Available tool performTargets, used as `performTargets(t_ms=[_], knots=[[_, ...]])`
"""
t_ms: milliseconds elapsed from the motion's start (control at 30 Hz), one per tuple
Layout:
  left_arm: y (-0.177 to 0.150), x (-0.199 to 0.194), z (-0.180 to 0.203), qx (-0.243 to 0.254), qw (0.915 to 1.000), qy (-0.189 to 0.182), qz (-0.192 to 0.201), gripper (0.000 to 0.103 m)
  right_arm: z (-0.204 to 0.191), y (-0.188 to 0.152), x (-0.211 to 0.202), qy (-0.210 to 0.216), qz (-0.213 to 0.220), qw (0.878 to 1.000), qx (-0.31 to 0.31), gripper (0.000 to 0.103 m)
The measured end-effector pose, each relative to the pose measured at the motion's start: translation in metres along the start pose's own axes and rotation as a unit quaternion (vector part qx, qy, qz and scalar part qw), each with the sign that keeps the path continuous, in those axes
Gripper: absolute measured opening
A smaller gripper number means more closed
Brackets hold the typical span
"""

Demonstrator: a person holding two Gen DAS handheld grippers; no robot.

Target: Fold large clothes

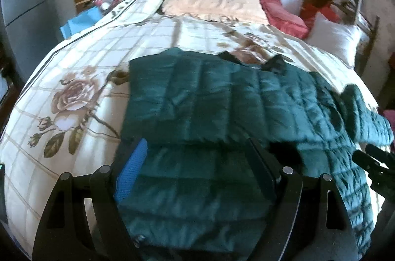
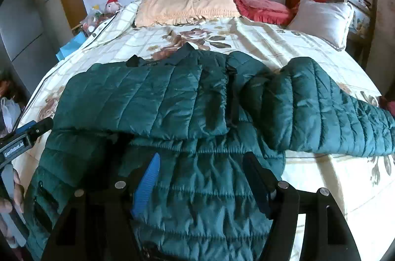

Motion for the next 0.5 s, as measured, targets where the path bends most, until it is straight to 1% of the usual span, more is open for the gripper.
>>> performTargets(t_ms=[200, 500], knots=[[-0.013, 0.002, 0.025, 0.013, 0.9998, -0.012, -0.007, 0.082, 0.013, -0.016, -0.006, -0.005, -0.004, 1.000, 0.000, 0.069], [-0.021, 0.010, 0.039, 0.006, 0.9995, -0.024, -0.019, 0.082, 0.043, -0.030, -0.005, -0.019, -0.013, 1.000, 0.015, 0.070]])
Point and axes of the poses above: each gripper's, at about its wrist camera, not at the fingertips, and x roughly the way its jaws point, z to its right, y to its top, the point moved 1 cm from there along x, roughly the way its jaws point, and after that the axes turned 15 degrees about -y, right-handed, at the moved point
